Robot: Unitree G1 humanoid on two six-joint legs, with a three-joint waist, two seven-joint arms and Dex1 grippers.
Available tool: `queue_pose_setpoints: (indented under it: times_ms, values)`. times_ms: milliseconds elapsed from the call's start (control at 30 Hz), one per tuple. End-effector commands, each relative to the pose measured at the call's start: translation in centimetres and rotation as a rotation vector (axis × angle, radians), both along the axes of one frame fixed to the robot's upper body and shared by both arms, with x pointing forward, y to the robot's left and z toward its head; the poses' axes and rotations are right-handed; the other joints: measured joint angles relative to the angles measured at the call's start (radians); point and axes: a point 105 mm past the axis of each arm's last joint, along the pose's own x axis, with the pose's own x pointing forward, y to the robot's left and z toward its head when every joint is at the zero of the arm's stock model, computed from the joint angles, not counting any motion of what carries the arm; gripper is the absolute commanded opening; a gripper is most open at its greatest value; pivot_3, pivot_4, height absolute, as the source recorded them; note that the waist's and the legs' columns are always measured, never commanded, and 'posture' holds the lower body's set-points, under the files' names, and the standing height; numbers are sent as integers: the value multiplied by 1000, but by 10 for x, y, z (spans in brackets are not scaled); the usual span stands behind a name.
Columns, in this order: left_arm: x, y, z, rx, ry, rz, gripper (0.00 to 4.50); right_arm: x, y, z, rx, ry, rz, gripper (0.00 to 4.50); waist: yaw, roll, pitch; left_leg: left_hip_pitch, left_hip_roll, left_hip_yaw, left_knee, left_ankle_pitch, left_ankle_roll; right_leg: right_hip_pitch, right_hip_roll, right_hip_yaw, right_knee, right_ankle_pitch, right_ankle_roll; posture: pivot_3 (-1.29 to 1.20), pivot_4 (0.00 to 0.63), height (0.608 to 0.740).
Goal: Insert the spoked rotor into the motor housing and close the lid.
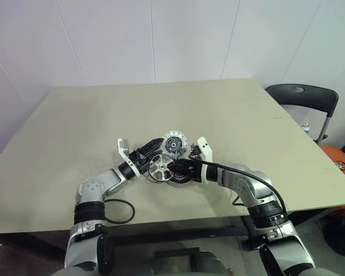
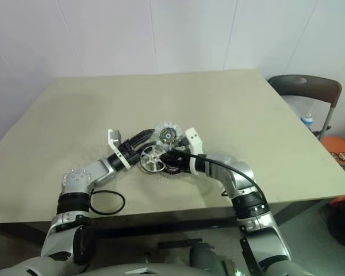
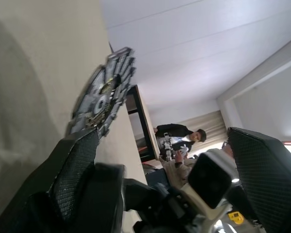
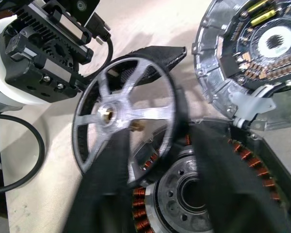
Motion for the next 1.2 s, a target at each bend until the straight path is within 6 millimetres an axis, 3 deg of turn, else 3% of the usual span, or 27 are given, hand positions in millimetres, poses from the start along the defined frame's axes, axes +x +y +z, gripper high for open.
queue_pose_setpoints:
  times_ms: [33,300,667,900,1200]
  values:
    - [2,-1,15,-1,-62,-2,4500,-1,5,7,23,-32,14,1179,1,0,0,0,0,0,0,0,0,0,0,0,0,0,0,0,0,740]
    - [2,0,15,4,-63,1,4500,-2,3,10,64,-11,18,1179,1,0,0,1,0,0,0,0,0,1,0,0,0,0,0,0,0,740]
    - [1,14,27,-1,-139,10,4500,-1,-15,58,252,2,76,1179,1,0,0,1,0,0,0,0,0,1,0,0,0,0,0,0,0,740]
    - [6,22,26,18,-141,41,4500,1,-21,43,158,16,65,1179,0,0,0,1,0,0,0,0,0,1,0,0,0,0,0,0,0,740]
    - [5,20,19,20,-129,38,4500,-17,12,36,166,43,151,1179,0,0,0,1,0,0,0,0,0,1,0,0,0,0,0,0,0,740]
